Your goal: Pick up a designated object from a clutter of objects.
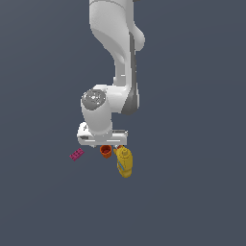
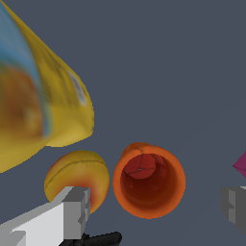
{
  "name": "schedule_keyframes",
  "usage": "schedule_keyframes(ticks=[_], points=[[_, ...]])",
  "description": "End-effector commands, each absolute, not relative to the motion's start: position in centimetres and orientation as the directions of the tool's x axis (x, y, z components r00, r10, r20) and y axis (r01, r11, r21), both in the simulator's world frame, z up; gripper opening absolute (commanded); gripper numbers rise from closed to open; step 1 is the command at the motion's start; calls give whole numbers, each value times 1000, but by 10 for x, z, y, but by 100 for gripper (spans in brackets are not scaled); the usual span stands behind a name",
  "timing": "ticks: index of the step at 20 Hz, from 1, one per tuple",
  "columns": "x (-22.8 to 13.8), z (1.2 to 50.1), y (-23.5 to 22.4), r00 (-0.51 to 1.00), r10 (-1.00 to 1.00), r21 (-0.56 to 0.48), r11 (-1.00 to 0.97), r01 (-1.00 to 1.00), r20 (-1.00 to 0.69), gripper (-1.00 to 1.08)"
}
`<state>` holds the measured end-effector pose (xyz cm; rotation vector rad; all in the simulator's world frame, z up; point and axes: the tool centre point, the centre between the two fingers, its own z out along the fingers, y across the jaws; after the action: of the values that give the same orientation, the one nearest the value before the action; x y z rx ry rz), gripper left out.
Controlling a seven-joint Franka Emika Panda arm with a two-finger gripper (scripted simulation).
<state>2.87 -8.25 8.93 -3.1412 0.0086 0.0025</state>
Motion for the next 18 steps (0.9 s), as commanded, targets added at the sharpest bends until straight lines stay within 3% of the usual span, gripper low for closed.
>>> schedule_keyframes(ticks=[1,17,18], points=[[29,88,-82,1000,-5,0,-1000,-5,-1,100],[29,38,-83,1000,-5,0,-1000,-5,0,100],[29,38,-83,1000,-5,0,-1000,-5,0,-100]])
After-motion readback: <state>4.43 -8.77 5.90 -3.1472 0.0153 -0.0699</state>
